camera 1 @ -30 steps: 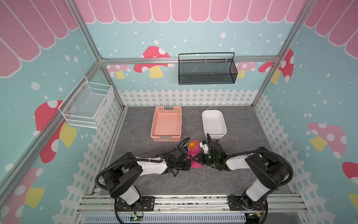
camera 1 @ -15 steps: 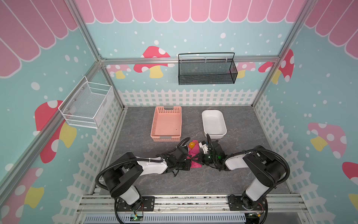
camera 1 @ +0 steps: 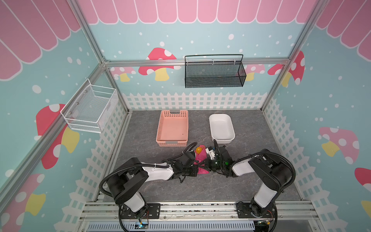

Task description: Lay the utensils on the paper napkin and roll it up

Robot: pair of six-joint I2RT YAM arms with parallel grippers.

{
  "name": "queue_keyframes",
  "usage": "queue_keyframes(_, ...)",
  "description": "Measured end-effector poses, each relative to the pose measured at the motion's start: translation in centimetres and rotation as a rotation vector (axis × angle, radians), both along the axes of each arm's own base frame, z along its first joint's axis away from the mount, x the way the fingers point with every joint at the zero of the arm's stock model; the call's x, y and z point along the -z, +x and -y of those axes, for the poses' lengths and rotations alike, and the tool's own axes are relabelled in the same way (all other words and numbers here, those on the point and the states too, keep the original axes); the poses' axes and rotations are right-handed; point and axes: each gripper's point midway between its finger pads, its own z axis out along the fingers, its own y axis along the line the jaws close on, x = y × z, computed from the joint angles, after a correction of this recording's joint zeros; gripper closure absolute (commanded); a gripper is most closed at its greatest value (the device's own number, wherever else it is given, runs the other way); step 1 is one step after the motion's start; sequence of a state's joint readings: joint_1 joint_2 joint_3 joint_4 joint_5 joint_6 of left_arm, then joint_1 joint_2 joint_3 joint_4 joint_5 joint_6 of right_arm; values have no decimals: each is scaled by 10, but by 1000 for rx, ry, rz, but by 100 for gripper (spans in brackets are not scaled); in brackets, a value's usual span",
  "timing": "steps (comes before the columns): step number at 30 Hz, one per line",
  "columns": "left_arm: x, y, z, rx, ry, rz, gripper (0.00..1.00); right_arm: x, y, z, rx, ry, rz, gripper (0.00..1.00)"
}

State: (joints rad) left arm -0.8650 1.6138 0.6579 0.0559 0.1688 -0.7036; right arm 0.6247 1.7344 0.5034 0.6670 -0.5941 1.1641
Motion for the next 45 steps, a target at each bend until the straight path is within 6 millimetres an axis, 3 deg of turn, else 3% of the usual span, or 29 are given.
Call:
queue_keyframes(11, 0, 0, 0, 1, 0, 0, 100, -4, 5, -2, 23, 11, 19, 89)
queue_keyframes(34, 0, 0, 0, 1, 0, 0, 100, 10, 11, -1, 53, -4, 11, 89)
queue_keyframes(39, -4, 0, -4, -9, 6, 7, 100, 5, 12, -3, 54, 16, 19, 70)
queue_keyframes(45, -27, 11, -16, -60, -7, 59, 100, 0, 13, -6, 46, 40, 31, 60)
